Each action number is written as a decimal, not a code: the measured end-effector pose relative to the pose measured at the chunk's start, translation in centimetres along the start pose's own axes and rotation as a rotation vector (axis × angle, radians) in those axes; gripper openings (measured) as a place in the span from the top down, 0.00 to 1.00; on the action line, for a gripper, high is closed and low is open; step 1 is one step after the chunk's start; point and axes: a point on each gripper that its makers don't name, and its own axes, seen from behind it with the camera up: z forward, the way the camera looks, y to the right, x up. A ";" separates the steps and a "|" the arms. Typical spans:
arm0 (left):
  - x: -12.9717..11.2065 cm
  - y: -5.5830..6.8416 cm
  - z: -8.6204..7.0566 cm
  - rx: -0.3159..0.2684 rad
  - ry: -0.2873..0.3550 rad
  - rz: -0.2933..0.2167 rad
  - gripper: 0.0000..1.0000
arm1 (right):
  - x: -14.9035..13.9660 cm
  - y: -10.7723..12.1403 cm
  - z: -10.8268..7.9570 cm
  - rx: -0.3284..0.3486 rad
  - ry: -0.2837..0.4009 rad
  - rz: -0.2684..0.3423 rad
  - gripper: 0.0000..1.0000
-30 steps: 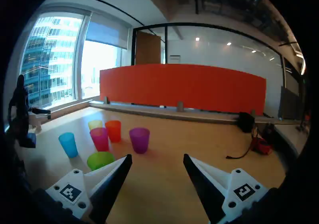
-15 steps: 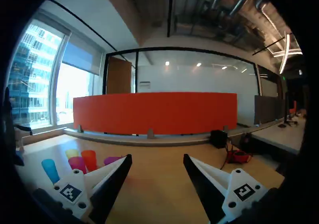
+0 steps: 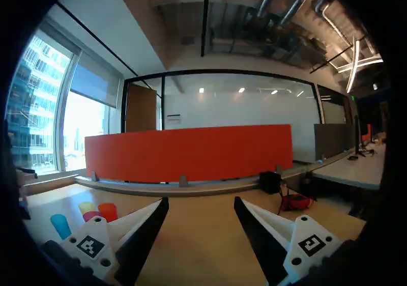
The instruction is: Pour water
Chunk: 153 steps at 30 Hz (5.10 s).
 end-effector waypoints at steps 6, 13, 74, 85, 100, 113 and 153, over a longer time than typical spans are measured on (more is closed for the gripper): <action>0.3 -0.4 0.2 0.024 0.019 -0.018 0.08 | 0.3 -0.3 -0.3 0.002 0.004 -0.003 0.01; -0.6 -0.8 0.5 0.060 0.026 -0.005 0.08 | 0.4 -0.6 -0.4 0.005 -0.007 -0.017 0.01; -6.8 -0.6 1.6 0.162 0.031 0.001 0.08 | 0.7 -0.7 -1.0 -0.013 -0.040 -0.043 0.01; -6.8 -0.4 1.5 0.158 0.030 0.002 0.08 | 0.6 -0.6 -0.9 -0.014 -0.039 -0.043 0.01; -6.8 -0.4 1.5 0.158 0.029 0.003 0.07 | 0.7 -0.5 -0.9 0.002 -0.014 -0.067 0.01; -6.9 -0.3 1.5 0.158 0.029 0.003 0.07 | -1.8 -0.8 0.0 0.026 0.003 -0.042 0.01; -6.9 -0.3 1.6 0.158 0.029 0.004 0.07 | -8.2 0.0 1.0 -0.002 -0.062 -0.044 0.01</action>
